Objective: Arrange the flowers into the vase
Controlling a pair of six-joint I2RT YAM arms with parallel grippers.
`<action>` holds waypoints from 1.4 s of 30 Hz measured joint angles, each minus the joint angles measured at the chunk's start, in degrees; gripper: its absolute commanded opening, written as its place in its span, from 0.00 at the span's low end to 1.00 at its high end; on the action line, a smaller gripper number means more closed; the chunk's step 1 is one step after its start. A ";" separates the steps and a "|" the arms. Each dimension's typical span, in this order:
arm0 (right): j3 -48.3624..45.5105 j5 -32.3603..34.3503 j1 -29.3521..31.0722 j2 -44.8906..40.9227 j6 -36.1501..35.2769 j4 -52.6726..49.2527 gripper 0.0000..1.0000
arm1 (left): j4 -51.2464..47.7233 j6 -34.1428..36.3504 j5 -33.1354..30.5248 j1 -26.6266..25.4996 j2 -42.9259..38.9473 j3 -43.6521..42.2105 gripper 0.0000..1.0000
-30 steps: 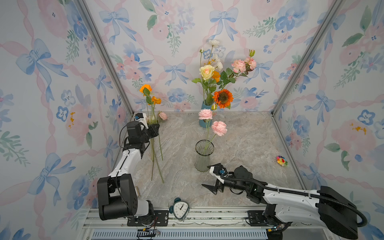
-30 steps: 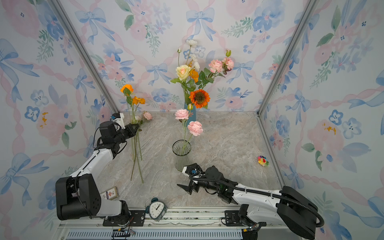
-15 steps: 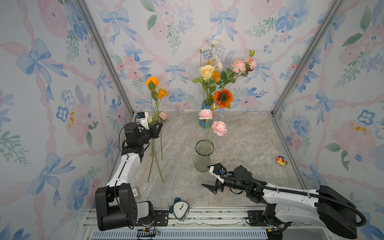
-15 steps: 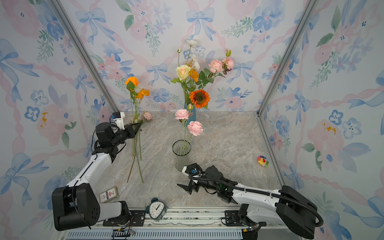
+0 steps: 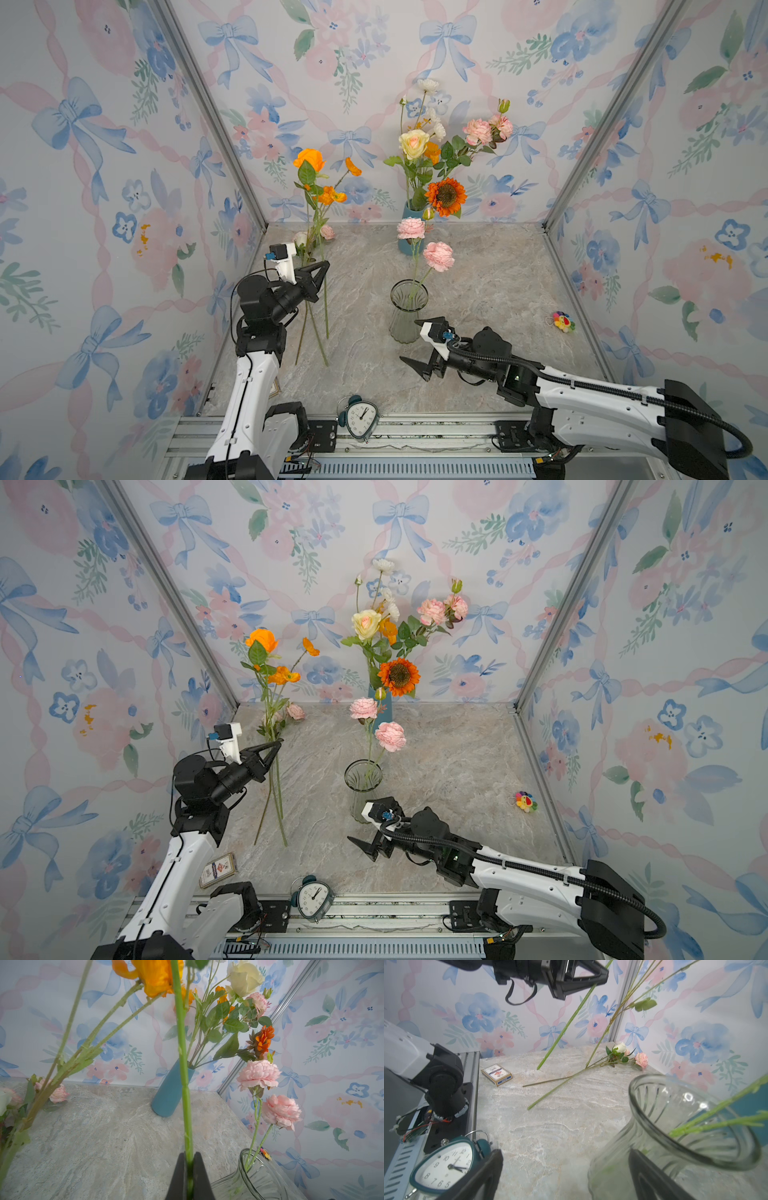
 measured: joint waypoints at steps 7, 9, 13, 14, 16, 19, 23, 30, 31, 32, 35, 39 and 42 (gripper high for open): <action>14.88 4.09 0.94 8.15 0.92 -2.64 0.97 | -8.76 0.07 -0.02 0.00 -3.76 4.76 0.00; 18.45 5.03 0.94 11.76 0.98 -3.50 0.97 | -10.75 -0.24 0.00 0.00 -4.02 6.97 0.00; 26.69 7.04 0.94 20.70 1.18 -5.11 0.97 | -12.94 -1.62 0.02 0.00 -5.07 9.90 0.00; 28.44 7.26 0.96 22.88 1.16 -5.14 0.97 | -13.31 -1.99 0.04 0.00 -5.42 10.40 0.00; 31.04 7.48 0.96 26.49 1.20 -4.94 0.97 | -13.64 -2.89 0.35 0.00 -5.81 11.30 0.00; 35.04 7.67 0.98 32.02 1.70 -4.33 0.97 | -13.77 -4.42 1.55 0.00 -5.90 12.26 0.00; 40.79 7.39 1.05 38.07 2.23 -3.54 0.97 | -14.62 -6.49 3.30 0.00 -7.54 12.35 0.00; 46.97 5.38 0.44 42.14 3.43 -1.40 0.97 | -15.06 -10.69 7.65 -0.31 -11.17 12.35 0.00; 47.32 4.72 0.26 42.45 3.85 -0.74 0.97 | -15.06 -11.39 8.28 -0.57 -11.67 12.35 0.00; 47.52 3.89 -0.02 42.77 4.39 0.02 0.97 | -15.08 -11.85 8.74 -0.81 -12.07 12.35 0.00; 47.74 2.03 -1.11 43.89 5.55 2.05 0.97 | -15.08 -13.05 9.92 -1.55 -13.27 12.33 0.00; 50.38 0.04 -2.27 46.69 6.75 2.73 0.98 | -15.08 -14.12 10.32 -2.71 -14.95 11.91 0.00; 52.68 -0.72 -2.62 48.46 7.39 3.08 0.99 | -15.45 -14.84 10.23 -4.48 -16.61 11.58 0.00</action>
